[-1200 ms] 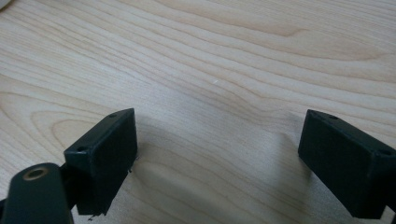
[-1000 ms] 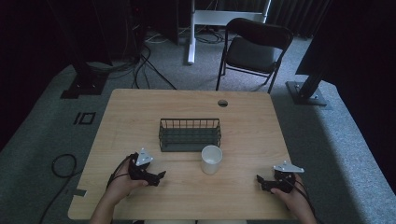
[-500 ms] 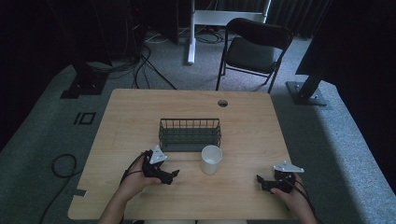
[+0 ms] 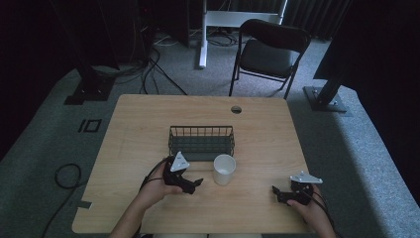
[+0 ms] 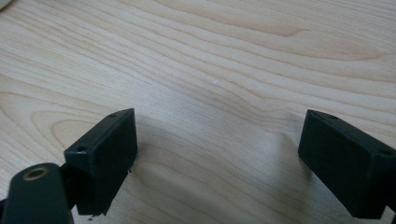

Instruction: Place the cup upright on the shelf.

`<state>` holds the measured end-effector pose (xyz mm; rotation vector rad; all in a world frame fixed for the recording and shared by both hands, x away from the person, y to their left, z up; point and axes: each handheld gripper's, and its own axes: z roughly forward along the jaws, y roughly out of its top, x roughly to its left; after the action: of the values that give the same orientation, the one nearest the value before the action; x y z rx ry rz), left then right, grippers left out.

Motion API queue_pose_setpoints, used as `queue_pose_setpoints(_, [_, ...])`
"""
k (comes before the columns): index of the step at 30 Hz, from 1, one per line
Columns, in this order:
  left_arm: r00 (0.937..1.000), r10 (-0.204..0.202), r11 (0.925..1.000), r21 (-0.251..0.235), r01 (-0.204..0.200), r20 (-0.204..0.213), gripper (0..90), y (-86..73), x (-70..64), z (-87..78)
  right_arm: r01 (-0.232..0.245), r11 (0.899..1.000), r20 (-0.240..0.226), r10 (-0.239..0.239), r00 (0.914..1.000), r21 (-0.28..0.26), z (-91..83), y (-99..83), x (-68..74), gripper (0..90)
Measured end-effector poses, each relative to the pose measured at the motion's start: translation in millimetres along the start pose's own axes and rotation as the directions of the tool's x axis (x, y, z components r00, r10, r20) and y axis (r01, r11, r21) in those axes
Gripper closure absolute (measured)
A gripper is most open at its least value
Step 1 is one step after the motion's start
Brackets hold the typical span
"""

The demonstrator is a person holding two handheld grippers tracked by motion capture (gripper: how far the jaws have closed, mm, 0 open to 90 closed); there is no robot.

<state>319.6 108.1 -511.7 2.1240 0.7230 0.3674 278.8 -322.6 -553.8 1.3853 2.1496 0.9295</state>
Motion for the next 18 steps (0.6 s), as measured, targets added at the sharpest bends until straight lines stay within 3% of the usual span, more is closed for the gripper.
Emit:
queue_pose_setpoints(14, [0.9963, 0.026, 0.9990, -0.039, -0.023, 0.081, 1.8, 21.2, -15.7, 14.8, 0.000, 1.000, 0.000, 0.000, 1.0000, 0.000, 0.0, 0.0, 0.0, 11.3])
queue_pose_setpoints(18, [0.9955, 0.035, 0.9987, -0.041, -0.031, 0.088, 1.8, 24.8, -18.0, 18.2, 0.000, 1.000, 0.000, 0.000, 1.0000, 0.000, 0.0, 0.0, 0.0, 11.3])
